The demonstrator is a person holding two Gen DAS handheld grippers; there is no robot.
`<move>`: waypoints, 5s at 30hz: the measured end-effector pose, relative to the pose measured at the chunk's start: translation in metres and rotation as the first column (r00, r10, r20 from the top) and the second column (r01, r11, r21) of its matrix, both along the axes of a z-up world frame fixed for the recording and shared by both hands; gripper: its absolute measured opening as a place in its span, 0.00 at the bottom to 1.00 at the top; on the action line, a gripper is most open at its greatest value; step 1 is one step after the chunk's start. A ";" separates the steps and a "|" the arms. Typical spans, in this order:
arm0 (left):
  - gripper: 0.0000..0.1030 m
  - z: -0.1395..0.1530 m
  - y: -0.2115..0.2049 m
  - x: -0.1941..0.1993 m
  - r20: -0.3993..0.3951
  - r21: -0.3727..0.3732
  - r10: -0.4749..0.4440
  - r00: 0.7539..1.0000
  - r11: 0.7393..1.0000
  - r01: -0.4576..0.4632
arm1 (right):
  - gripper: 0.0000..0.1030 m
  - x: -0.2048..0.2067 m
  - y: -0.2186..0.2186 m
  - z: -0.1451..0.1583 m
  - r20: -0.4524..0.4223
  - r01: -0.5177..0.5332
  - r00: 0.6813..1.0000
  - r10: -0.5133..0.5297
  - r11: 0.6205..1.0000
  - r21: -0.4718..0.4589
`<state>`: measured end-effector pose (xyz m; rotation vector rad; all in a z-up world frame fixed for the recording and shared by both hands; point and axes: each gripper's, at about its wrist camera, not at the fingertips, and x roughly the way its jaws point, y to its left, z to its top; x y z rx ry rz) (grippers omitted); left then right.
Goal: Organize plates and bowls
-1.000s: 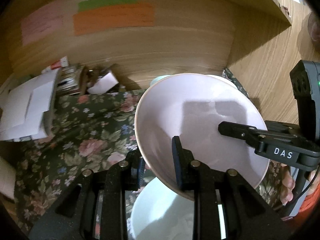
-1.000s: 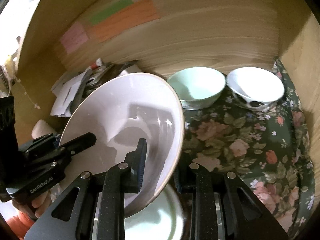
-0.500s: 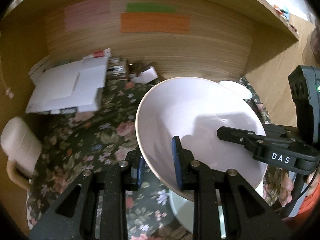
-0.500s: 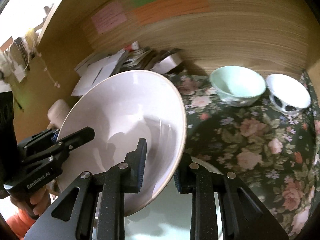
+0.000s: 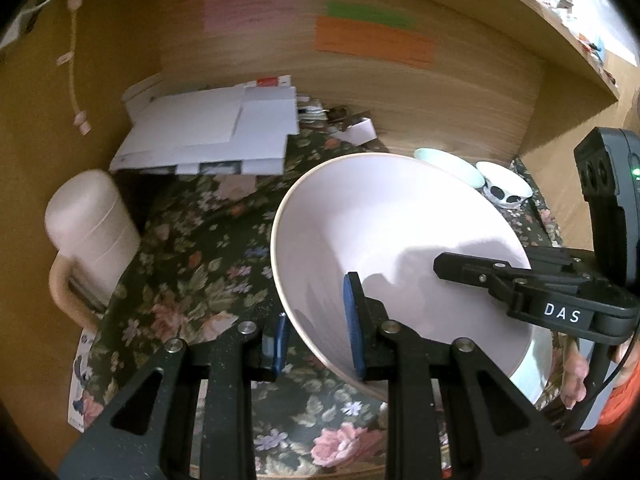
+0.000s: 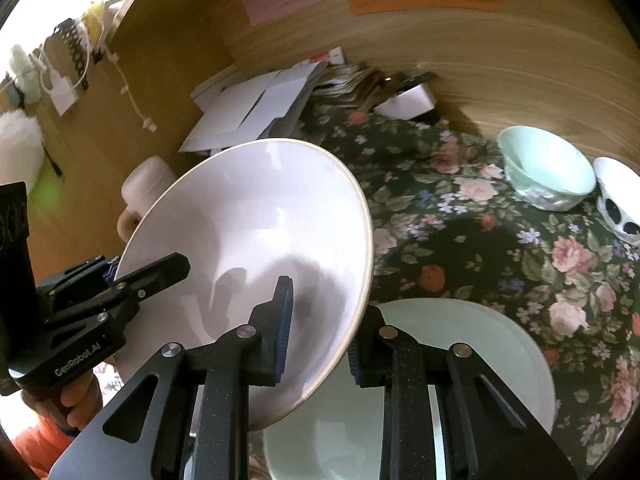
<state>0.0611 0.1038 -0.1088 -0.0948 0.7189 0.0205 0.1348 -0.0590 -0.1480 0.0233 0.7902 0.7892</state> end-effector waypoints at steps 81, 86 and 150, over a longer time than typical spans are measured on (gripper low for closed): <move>0.76 0.039 -0.035 0.044 0.145 0.049 -0.017 0.989 0.999 0.010 | 0.51 0.056 -0.090 0.021 0.141 0.249 0.960 -0.243 0.968 -0.029; 0.76 0.045 -0.056 0.070 0.163 0.076 -0.048 0.985 0.996 0.036 | 0.51 0.085 -0.114 0.017 0.126 0.312 0.943 -0.307 0.950 -0.021; 0.66 -0.064 -0.117 0.235 -0.294 0.068 -0.139 0.946 0.984 0.166 | 0.24 0.151 -0.143 -0.048 -0.110 0.192 0.972 -0.209 0.970 -0.148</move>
